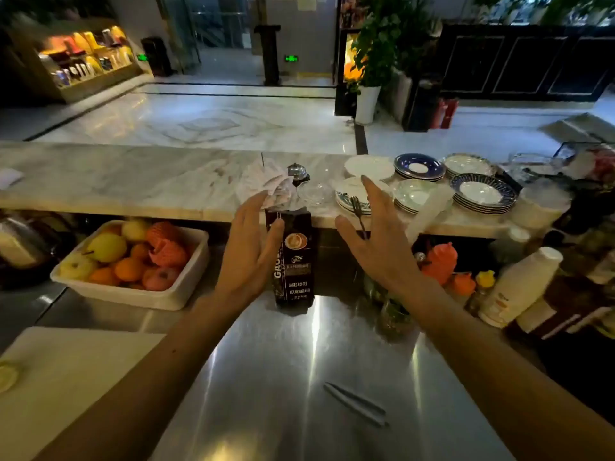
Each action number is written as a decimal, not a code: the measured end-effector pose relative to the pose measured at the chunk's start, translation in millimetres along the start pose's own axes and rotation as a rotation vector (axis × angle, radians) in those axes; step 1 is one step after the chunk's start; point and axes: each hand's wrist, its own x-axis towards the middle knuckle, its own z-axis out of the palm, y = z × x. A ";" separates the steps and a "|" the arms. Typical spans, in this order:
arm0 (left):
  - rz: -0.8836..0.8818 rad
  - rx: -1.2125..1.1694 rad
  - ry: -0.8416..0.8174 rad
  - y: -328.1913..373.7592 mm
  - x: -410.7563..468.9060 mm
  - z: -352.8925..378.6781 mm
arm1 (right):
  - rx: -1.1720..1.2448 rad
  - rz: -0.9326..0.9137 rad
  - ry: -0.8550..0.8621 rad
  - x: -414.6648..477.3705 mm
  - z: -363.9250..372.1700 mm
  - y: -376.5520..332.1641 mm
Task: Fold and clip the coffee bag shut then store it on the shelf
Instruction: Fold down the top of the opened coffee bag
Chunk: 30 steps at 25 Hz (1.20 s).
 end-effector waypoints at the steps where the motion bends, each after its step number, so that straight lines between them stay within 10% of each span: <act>1: -0.091 -0.072 0.006 -6.2 1.3 7.2 | 0.035 0.057 -0.021 2.9 9.7 8.8; 15: -0.528 -0.301 -0.045 -186.6 52.1 118.7 | 0.399 0.563 -0.161 53.3 178.1 118.6; 30: -0.540 -0.346 0.209 -162.6 26.8 125.2 | 0.401 0.576 0.009 26.8 195.2 118.9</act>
